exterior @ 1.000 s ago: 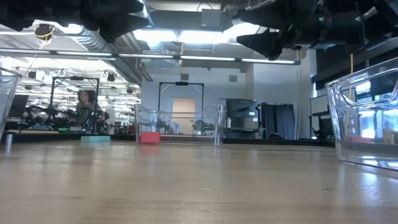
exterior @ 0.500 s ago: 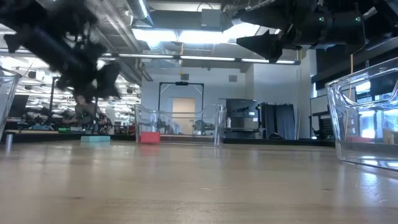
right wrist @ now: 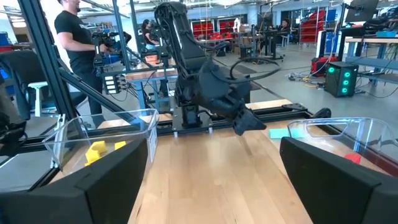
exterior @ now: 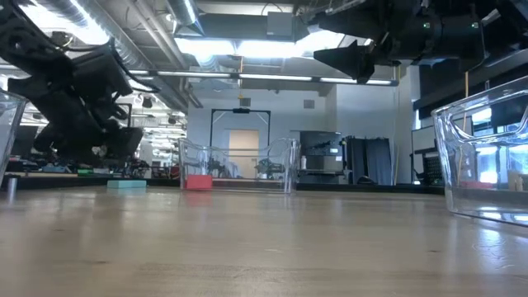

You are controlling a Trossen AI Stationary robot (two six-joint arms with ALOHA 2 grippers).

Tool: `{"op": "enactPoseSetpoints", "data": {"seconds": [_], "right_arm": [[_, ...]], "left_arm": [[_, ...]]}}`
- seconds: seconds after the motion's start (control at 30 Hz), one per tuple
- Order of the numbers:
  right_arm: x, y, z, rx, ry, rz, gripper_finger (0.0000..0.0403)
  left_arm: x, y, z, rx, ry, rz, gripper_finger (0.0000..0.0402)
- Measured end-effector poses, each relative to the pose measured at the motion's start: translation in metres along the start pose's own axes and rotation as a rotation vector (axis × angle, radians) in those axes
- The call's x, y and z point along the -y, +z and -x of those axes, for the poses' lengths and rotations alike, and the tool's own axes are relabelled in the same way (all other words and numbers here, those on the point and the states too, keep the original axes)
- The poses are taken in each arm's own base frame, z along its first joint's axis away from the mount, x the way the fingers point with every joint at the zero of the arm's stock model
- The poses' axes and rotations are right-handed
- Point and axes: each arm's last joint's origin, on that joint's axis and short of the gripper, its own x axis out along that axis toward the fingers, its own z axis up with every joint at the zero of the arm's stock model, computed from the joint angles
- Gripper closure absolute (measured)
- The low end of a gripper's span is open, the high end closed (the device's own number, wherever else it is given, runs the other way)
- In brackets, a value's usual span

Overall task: Sort & place blocks by color
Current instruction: Put the top blue block into the bottom right transparent bin

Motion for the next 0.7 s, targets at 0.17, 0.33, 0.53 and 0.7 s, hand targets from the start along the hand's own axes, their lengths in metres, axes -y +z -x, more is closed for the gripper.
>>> {"op": "enactPoseSetpoints", "data": {"seconds": [0.17,0.33,0.53,0.7], "right_arm": [[0.0,0.0,0.0,0.0,0.0,0.0,0.0034],[0.0,0.0,0.0,0.0,0.0,0.0,0.0034],[0.0,0.0,0.0,0.0,0.0,-0.001,0.0034],[0.0,0.0,0.0,0.0,0.0,-0.001,0.0034]], "left_arm": [[-0.001,0.004,-0.006,0.012,0.013,-0.004,0.0159],[0.003,0.012,-0.015,0.005,-0.021,-0.027,0.0159],[-0.008,0.009,-0.037,-0.099,0.071,-0.039,0.0159],[-0.007,0.007,-0.053,-0.104,0.09,-0.068,0.0159]]}}
